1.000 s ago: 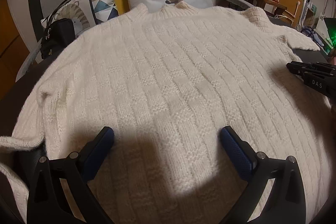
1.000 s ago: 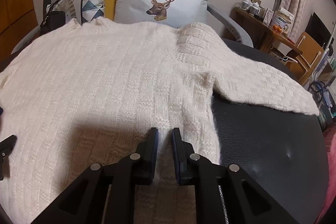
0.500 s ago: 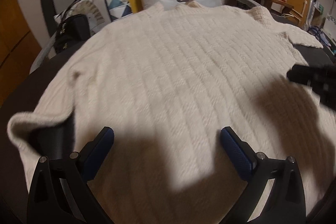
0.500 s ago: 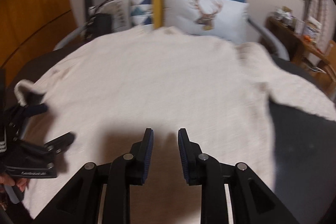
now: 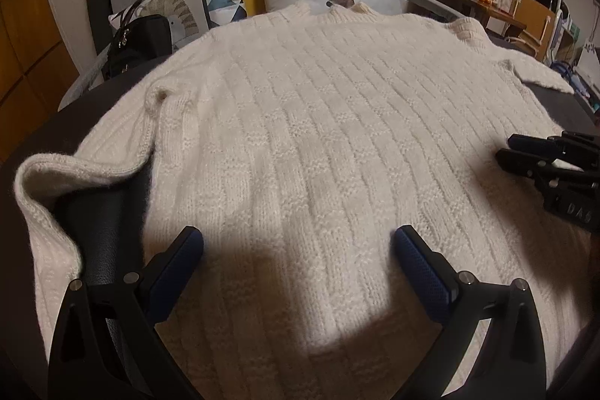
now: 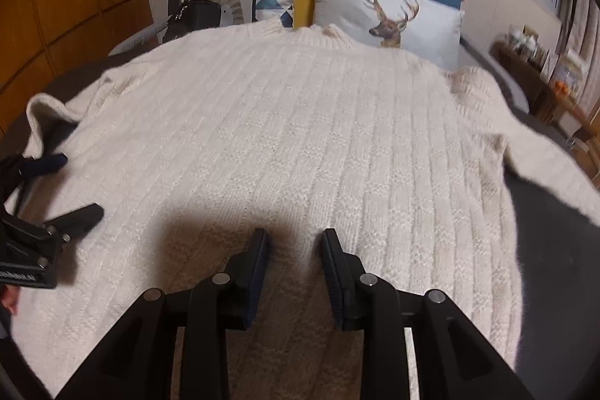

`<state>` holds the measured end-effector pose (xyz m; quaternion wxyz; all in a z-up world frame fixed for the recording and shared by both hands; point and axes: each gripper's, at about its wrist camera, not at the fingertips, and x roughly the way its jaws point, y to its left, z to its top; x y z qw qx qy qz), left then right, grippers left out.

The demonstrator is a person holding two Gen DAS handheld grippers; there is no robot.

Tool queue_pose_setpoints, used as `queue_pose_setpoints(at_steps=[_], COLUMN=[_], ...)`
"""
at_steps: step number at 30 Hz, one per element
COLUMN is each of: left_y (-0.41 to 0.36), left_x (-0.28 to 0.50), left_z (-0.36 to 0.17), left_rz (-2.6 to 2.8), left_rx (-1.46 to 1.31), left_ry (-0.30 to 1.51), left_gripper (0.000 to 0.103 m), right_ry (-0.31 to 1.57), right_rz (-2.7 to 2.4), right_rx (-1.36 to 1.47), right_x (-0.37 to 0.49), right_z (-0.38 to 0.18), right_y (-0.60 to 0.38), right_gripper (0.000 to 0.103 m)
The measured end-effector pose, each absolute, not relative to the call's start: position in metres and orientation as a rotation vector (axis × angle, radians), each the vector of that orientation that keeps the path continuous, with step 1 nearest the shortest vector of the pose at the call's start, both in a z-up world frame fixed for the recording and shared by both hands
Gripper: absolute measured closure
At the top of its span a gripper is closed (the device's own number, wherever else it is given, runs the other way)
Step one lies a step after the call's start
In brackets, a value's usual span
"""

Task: Fold clothes
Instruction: 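Grasp the sweater sleeve cuff with the left gripper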

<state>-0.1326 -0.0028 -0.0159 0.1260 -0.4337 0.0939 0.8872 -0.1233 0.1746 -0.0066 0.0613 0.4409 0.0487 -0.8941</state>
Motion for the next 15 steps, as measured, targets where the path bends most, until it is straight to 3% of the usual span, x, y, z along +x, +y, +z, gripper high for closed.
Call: queue_pose_setpoints(at_steps=[11,15], left_y=[-0.108,-0.182], left_x=[-0.100,-0.096], left_z=[0.057,0.068], left_rz=[2.944,3.056], left_rx=[-1.053,-1.136], left_ry=[0.007,-0.235], left_gripper=[0.000,0.000], right_ry=[0.184,0.174], right_rz=[-2.723,-2.723], right_rx=[1.322,1.322], right_x=[-0.125,-0.123], right_z=[-0.006,-0.005], right_y=[0.173,0.173], right_gripper=[0.073,0.073])
